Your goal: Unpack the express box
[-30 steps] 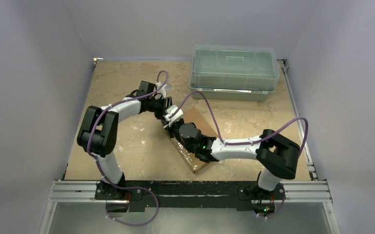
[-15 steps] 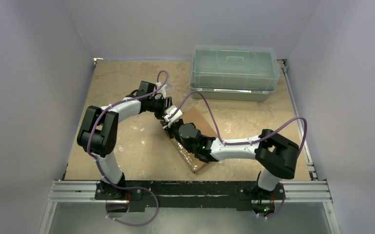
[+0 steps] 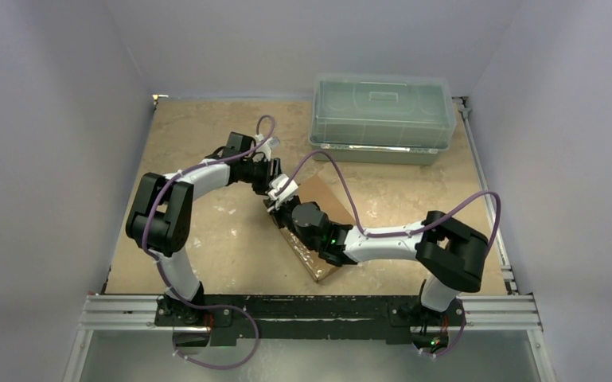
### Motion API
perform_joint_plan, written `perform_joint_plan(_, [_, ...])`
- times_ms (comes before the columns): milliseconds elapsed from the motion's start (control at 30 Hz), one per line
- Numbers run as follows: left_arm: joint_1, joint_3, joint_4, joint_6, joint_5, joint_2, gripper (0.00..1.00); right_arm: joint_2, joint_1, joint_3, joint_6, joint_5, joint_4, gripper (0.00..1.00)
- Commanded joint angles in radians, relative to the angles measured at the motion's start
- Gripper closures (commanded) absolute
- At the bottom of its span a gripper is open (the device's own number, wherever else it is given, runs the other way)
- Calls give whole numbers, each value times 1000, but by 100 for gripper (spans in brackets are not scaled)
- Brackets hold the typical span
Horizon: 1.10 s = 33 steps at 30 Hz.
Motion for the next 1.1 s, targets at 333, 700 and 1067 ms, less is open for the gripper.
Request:
perform_joint_plan(333, [13, 12, 8, -3, -39, -2, 52, -56, 4, -50, 37, 2, -54, 100])
perform_joint_plan(700, [117, 81, -169, -209, -322, -199, 34, -61, 2, -75, 14, -43, 34, 100])
perform_joint_plan(1067, [153, -250, -148, -556, -220, -546, 37, -85, 3, -89, -2, -20, 39, 100])
